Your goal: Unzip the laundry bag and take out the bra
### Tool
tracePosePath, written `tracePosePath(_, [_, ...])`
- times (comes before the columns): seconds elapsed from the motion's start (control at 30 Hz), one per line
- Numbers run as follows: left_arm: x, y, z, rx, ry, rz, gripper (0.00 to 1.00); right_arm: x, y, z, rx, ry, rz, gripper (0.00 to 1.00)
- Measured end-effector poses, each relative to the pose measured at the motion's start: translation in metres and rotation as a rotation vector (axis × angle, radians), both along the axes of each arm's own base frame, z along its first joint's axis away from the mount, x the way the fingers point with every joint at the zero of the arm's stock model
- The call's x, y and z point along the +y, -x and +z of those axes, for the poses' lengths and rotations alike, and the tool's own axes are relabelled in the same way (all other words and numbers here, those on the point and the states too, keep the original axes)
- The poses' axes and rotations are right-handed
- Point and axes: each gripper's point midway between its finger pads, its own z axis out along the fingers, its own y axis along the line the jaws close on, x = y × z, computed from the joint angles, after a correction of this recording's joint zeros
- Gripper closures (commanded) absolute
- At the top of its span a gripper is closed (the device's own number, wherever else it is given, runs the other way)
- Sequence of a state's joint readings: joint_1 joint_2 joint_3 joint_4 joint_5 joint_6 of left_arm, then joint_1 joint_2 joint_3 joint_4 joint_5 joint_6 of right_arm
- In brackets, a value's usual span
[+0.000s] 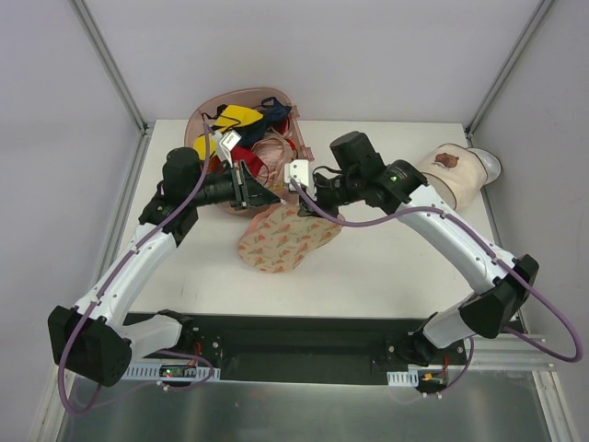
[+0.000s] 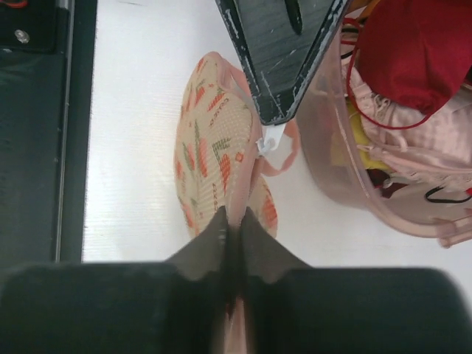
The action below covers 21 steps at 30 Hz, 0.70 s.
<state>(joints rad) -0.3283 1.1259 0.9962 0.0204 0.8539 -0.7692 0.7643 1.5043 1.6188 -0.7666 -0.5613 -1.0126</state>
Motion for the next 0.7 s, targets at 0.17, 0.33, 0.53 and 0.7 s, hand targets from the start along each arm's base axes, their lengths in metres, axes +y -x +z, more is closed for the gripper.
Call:
tracePosePath(0.17, [0.0, -0.002, -0.004, 0.014, -0.005, 0.001, 1.0, 0.004, -0.005, -0.006, 0.017, -0.018, -0.051, 0.99])
tracePosePath(0.33, [0.0, -0.005, -0.009, 0.028, -0.018, 0.017, 1.0, -0.004, -0.018, -0.011, -0.044, -0.063, -0.176, 0.99])
tracePosePath(0.53, [0.005, -0.007, -0.02, 0.056, -0.031, 0.034, 1.0, -0.023, -0.016, 0.0, -0.133, -0.206, -0.297, 0.99])
tracePosePath(0.7, [0.02, -0.01, -0.033, 0.096, -0.044, 0.087, 1.0, -0.043, -0.012, 0.014, -0.168, -0.303, -0.37, 0.99])
